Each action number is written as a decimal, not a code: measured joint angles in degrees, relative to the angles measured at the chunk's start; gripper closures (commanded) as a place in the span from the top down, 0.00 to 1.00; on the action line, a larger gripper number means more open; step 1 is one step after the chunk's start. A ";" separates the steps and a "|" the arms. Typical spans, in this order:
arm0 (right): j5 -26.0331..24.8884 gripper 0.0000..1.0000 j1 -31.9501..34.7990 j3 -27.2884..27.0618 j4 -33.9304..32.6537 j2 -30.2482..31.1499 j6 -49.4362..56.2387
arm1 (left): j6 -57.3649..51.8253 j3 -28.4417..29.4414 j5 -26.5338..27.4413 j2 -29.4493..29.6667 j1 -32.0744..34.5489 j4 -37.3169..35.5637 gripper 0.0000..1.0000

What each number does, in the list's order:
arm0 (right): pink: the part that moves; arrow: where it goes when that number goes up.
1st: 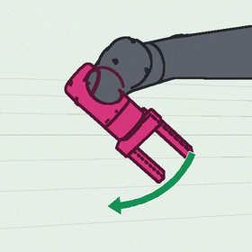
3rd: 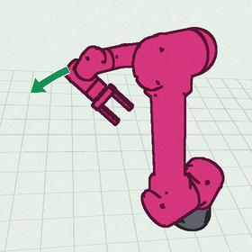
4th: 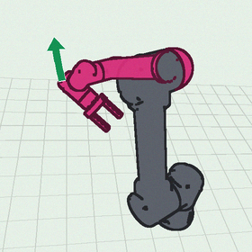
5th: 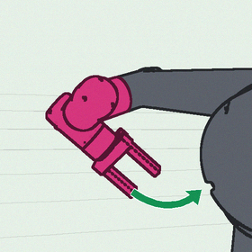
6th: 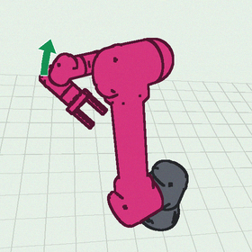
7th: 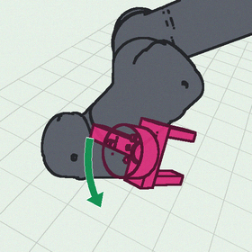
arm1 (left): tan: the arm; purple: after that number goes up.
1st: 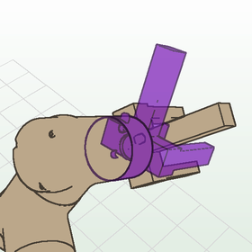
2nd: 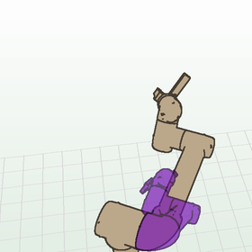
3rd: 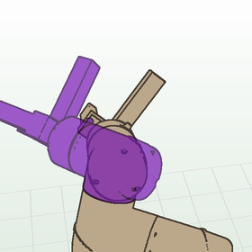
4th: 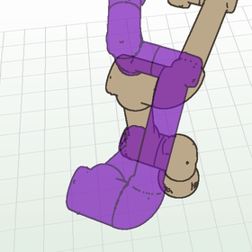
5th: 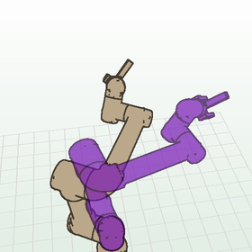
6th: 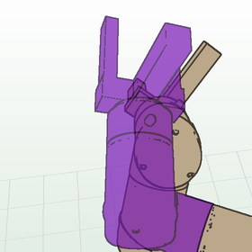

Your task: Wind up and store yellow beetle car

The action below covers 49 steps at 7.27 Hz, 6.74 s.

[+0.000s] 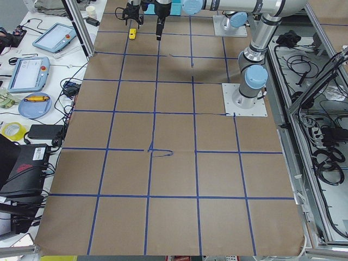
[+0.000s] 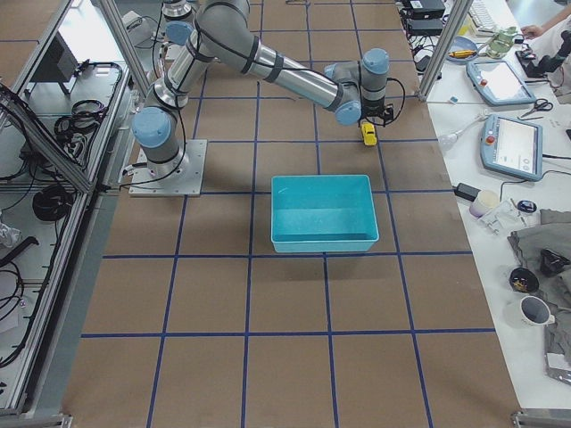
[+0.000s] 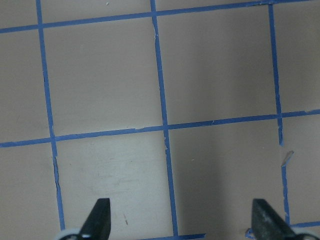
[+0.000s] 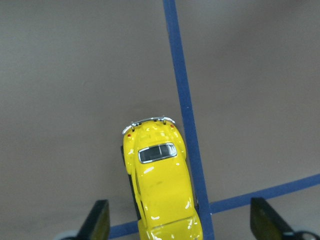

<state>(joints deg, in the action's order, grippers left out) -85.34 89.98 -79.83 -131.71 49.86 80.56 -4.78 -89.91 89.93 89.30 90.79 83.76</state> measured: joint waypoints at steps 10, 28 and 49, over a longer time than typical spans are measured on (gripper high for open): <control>0.25 0.00 -0.05 0.91 10.21 1.83 1.84 | -0.05 0.08 -0.12 -0.21 0.00 0.00 1.00; -7.91 0.99 -32.76 -20.26 15.50 16.55 43.12 | -0.05 0.00 -0.09 -0.43 -0.09 0.05 1.00; -2.70 1.00 -2.36 -11.84 42.74 41.93 -81.52 | -0.07 -0.09 -0.51 -0.70 -1.02 0.09 1.00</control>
<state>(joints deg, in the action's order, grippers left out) -88.04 87.62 -91.67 -88.98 91.79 -0.96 -4.85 -90.00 89.42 88.59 89.77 83.85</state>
